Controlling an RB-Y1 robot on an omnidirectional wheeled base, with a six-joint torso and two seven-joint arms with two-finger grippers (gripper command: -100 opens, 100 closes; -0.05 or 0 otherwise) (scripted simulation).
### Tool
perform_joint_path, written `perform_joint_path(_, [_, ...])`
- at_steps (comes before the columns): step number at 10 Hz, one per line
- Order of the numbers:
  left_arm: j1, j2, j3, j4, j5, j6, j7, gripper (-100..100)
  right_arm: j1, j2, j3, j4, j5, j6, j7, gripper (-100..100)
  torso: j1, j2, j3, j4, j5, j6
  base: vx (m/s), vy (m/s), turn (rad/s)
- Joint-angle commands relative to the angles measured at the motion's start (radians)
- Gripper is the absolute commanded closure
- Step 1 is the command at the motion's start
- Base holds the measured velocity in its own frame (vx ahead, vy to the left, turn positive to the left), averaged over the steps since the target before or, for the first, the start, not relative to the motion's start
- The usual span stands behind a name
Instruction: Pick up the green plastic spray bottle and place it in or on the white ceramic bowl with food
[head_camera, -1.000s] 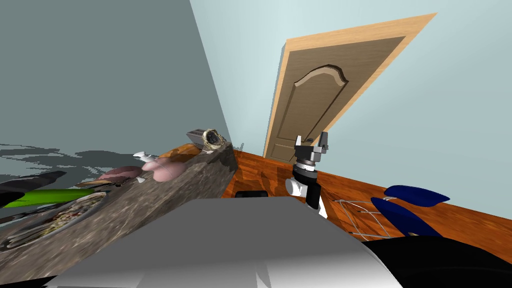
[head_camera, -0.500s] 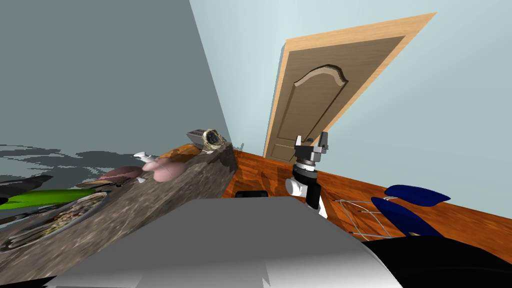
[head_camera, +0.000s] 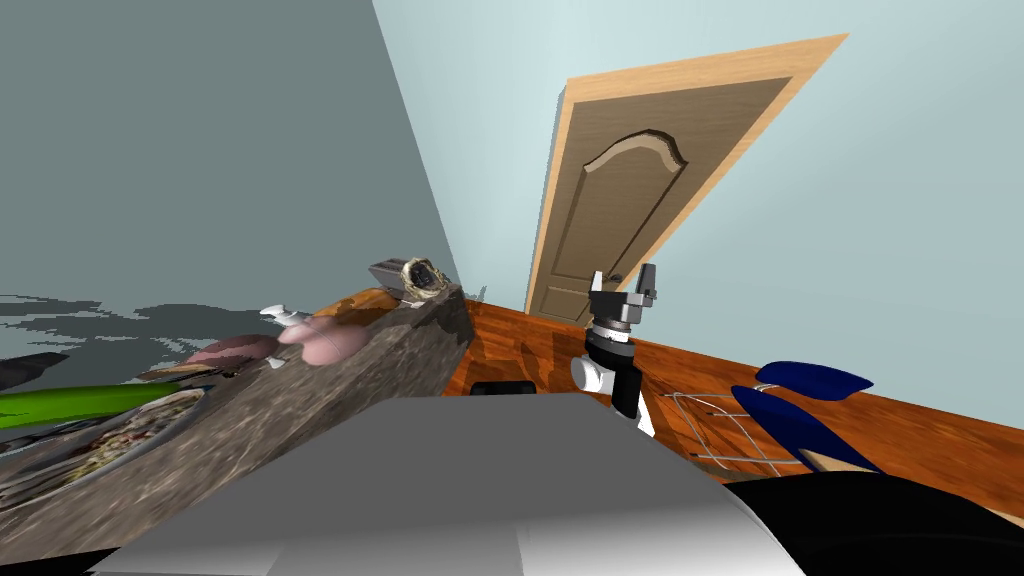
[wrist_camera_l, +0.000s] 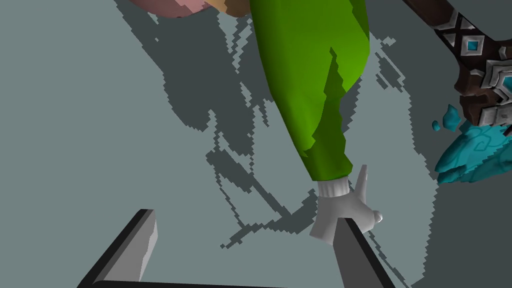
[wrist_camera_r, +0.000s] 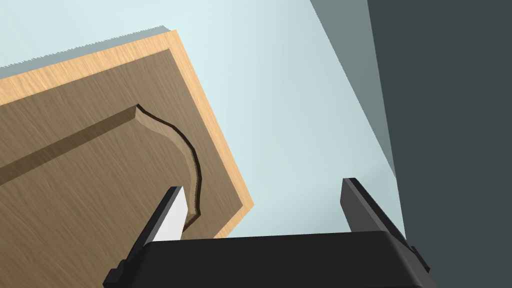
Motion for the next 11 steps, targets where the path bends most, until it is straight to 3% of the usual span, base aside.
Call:
perform_joint_path(1, [0.025,0.027,-0.026,-0.015,0.012,0.009,0.047,-100,0.0,0.0,0.0,0.0,0.0,0.0,0.0,0,0.0,0.0,0.0,0.0,0.0,0.0,-0.04,-0.005,-0.074])
perform_joint_path(3, [0.055,0.063,-0.061,-0.027,0.027,0.016,0.107,-100,0.0,0.0,0.0,0.0,0.0,0.0,0.0,0,0.0,0.0,0.0,0.0,0.0,0.0,-0.038,-0.006,-0.082])
perform_joint_path(5, [0.021,0.063,-0.061,-0.007,0.027,0.016,0.107,-100,0.0,0.0,0.0,0.0,0.0,0.0,0.0,0,0.0,0.0,0.0,0.0,0.0,0.0,-0.019,-0.001,-0.003])
perform_joint_path(7, [0.028,0.063,-0.061,-0.025,0.027,0.016,0.107,-100,0.0,0.0,0.0,0.0,0.0,0.0,0.0,0,0.0,-0.002,-0.001,0.0,0.0,0.0,0.0,0.0,0.0])
perform_joint_path(8, [0.055,0.063,-0.061,-0.027,0.027,0.016,0.107,-100,0.0,0.0,0.0,0.0,0.0,0.0,0.0,0,0.0,-0.002,-0.001,0.0,0.0,0.0,0.0,0.0,0.0])
perform_joint_path(11, [0.1,0.116,-0.115,-0.046,0.05,0.026,0.195,-100,0.0,0.0,0.0,0.0,0.0,0.0,0.0,0,0.0,0.0,0.0,0.0,0.0,0.0,-0.032,-0.004,-0.067])
